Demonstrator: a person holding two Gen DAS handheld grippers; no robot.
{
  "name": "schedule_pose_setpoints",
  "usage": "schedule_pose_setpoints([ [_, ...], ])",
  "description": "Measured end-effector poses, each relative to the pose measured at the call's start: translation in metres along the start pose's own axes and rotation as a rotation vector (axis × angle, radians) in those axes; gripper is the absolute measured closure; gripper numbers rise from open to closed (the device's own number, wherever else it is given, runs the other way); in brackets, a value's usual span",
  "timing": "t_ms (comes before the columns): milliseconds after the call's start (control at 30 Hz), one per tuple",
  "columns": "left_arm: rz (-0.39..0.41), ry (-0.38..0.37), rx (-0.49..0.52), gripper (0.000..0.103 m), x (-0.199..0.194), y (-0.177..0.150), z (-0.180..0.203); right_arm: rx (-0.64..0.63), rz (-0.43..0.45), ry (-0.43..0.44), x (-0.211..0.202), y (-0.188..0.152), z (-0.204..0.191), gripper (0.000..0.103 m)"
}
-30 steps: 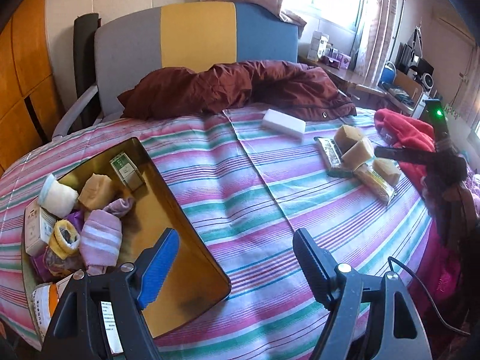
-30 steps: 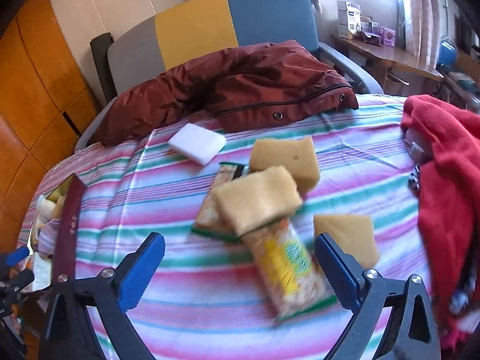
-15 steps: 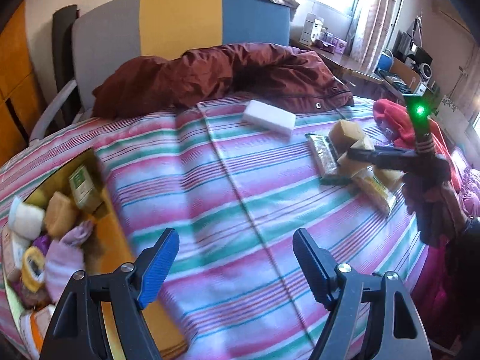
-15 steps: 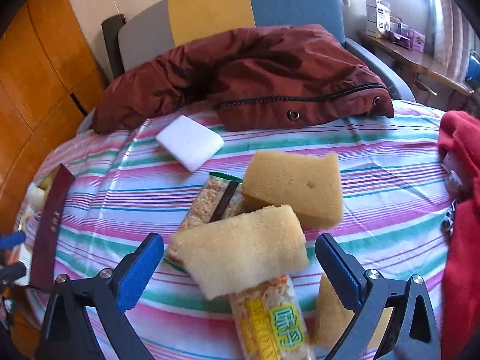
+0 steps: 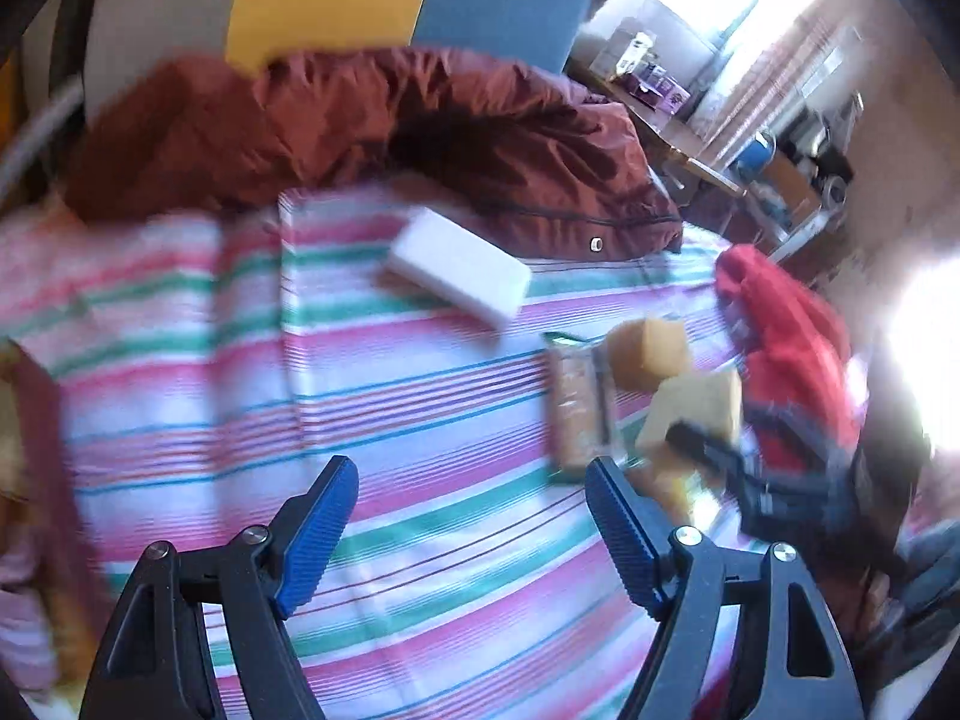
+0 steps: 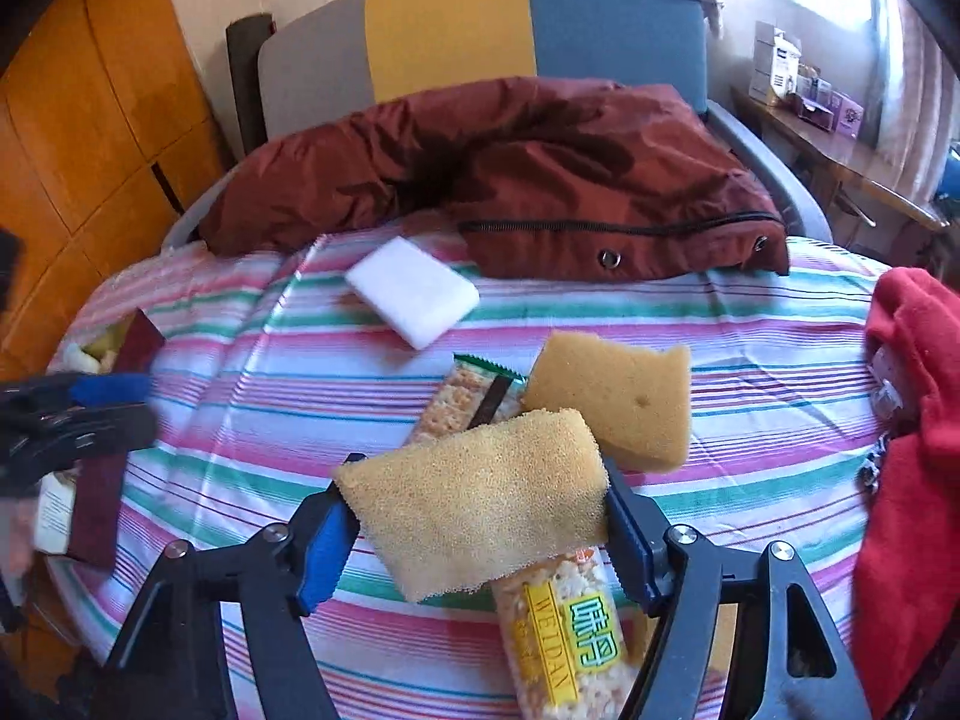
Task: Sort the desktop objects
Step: 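Grasp another yellow sponge with the right tool, then grasp the white rectangular block with the left tool while right tool holds the sponge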
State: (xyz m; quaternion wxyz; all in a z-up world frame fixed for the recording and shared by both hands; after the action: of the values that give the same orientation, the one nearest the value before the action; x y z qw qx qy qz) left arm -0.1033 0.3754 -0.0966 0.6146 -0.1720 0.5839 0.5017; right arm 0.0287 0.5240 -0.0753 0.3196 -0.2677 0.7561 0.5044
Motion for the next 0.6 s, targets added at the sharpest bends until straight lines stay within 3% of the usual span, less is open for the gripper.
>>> schedule_pose_setpoints([
  [133,-0.018,-0.024,-0.087,0.024,0.017,0.032,0.014,0.043,0.051,0.032,-0.02,0.007,0.002,0.03],
  [233,-0.074,-0.065,-0.173,0.024,0.038,0.054,0.025,0.074,0.086,0.052,-0.031,0.012,0.004,0.03],
  [433,-0.124,0.064,-0.298,0.024,0.091,0.091,0.023,0.087,0.125,0.062,-0.044,0.017,0.006,0.029],
  [600,-0.203,0.087,-0.443,0.025,0.129,0.104,0.014,0.131,0.139,0.092,-0.048,0.017,0.015,0.029],
])
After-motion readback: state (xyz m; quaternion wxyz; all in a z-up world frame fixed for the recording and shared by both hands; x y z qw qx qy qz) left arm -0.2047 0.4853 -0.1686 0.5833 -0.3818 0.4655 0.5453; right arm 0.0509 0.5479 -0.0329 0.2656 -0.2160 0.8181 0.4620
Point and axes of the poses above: each gripper's, at about its wrist camera, not at the fingertips, and x roughly the way its jaws point, z to its right, y to its top, the point moved 7 cm from there along x, roughly the way its jaws point, and after that the axes turned 10 degrees about y, right-handed, at the moved point
